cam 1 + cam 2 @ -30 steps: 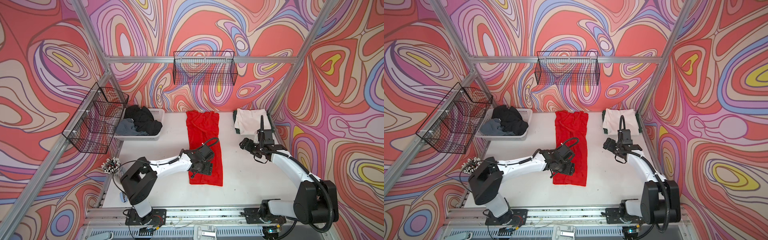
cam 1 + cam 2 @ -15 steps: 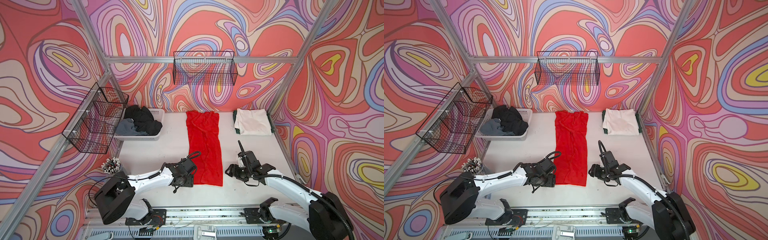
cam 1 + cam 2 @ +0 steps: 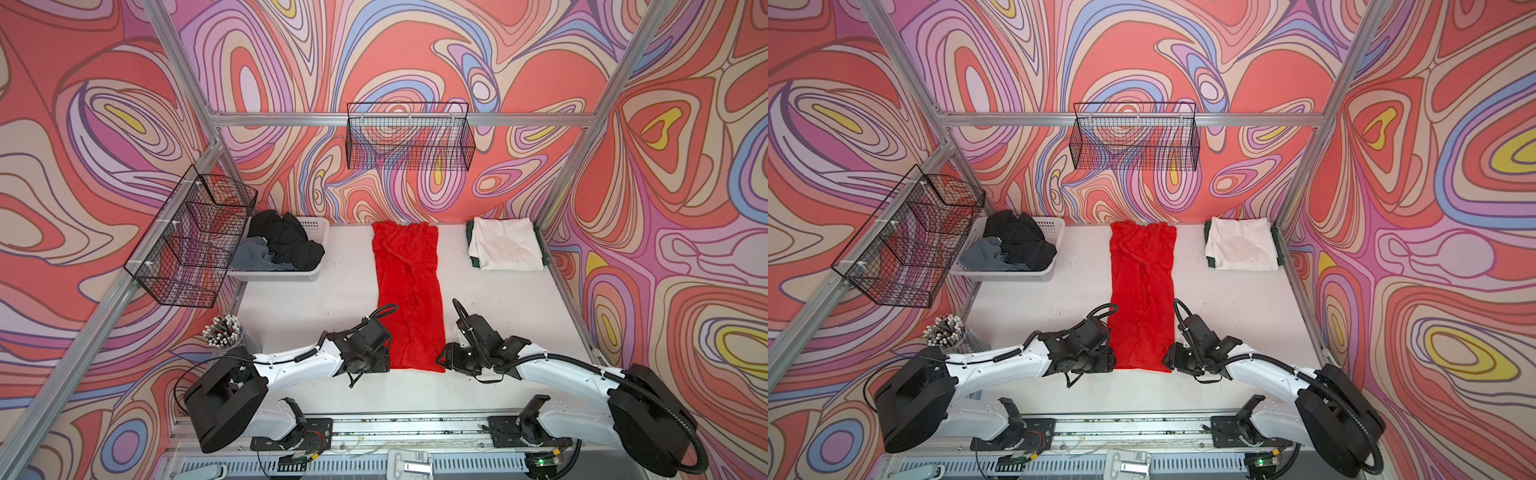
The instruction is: Fold and stack the t-shirts
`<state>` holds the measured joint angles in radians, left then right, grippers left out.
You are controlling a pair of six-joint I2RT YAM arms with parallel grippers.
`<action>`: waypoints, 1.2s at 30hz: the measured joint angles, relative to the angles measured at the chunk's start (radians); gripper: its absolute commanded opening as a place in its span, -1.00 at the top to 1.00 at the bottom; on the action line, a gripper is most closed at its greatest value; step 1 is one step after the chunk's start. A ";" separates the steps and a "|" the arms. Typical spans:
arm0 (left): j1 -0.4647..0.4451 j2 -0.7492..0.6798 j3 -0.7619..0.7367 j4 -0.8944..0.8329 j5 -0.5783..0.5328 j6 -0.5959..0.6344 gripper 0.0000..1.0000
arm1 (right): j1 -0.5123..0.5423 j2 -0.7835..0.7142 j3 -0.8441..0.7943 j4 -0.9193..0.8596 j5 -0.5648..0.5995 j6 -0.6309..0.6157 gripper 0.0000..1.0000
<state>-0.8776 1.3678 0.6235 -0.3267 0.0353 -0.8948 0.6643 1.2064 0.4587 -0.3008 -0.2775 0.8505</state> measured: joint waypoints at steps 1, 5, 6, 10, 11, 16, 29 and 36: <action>0.000 0.002 0.000 0.006 0.002 0.000 -0.27 | 0.003 0.003 0.000 0.003 0.001 0.006 -0.05; 0.000 0.031 0.004 0.051 0.014 -0.001 0.06 | 0.006 0.003 0.000 0.002 0.019 0.014 0.07; 0.000 0.045 0.010 0.066 0.021 -0.002 0.21 | 0.006 0.003 -0.002 0.003 0.025 0.016 0.10; -0.001 0.104 0.035 0.114 0.050 -0.009 0.71 | 0.006 0.014 -0.010 0.035 0.028 0.023 0.18; -0.002 0.117 0.038 0.127 0.058 -0.012 0.74 | 0.006 0.022 -0.010 0.048 0.027 0.023 0.19; -0.006 0.134 0.040 0.155 0.075 -0.019 0.89 | 0.007 0.042 -0.012 0.081 0.031 0.013 0.50; -0.053 0.137 0.051 0.138 0.029 -0.026 1.00 | 0.007 -0.011 -0.034 0.035 0.084 -0.011 1.00; -0.212 0.117 0.090 -0.012 -0.088 -0.032 1.00 | 0.008 -0.108 -0.024 -0.053 0.084 -0.023 1.00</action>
<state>-1.0893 1.4845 0.7139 -0.3389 -0.0525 -0.9264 0.6724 1.0988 0.4343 -0.3534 -0.1932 0.8280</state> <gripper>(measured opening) 0.048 0.048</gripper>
